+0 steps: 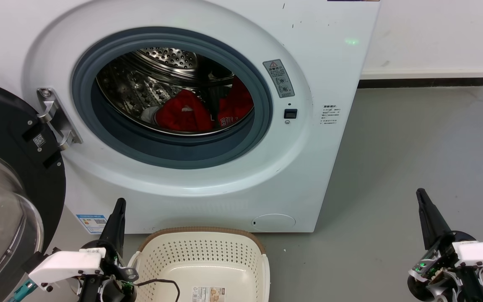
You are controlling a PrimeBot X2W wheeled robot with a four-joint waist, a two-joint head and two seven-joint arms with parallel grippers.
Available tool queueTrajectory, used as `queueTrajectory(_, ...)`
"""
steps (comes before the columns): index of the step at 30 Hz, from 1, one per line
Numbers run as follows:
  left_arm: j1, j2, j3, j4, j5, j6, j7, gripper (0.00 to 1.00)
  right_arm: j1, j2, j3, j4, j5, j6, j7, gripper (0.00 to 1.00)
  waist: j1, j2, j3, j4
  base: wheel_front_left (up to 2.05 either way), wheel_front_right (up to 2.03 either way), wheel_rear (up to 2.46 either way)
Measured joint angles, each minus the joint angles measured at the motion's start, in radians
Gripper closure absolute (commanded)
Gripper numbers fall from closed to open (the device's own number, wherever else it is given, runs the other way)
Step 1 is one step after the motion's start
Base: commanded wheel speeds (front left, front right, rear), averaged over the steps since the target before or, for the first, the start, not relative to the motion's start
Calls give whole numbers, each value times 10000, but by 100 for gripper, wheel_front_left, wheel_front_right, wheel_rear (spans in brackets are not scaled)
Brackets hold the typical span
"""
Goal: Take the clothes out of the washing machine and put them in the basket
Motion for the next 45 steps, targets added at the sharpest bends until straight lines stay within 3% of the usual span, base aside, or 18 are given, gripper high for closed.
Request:
queueTrajectory(28, 0, 0, 0, 0, 0, 0, 0, 100, 0, 0, 0, 0, 0, 0, 2, 100, 0, 0, 0, 0, 0, 0, 0)
queueTrajectory(29, 10, -2, -4, 19, 0, 0, 0, 0, 12, 0, 0, 17, 2, 0, 0, 0, 0, 0, 0, 0, 0, 0, 0)
queueTrajectory(45, 560, -36, -96, 136, 391, 2, -568, 0, 474, 12, 270, 286, -462, -2, -543, 0, -1, 0, 25, -12, 0, 0, 0)
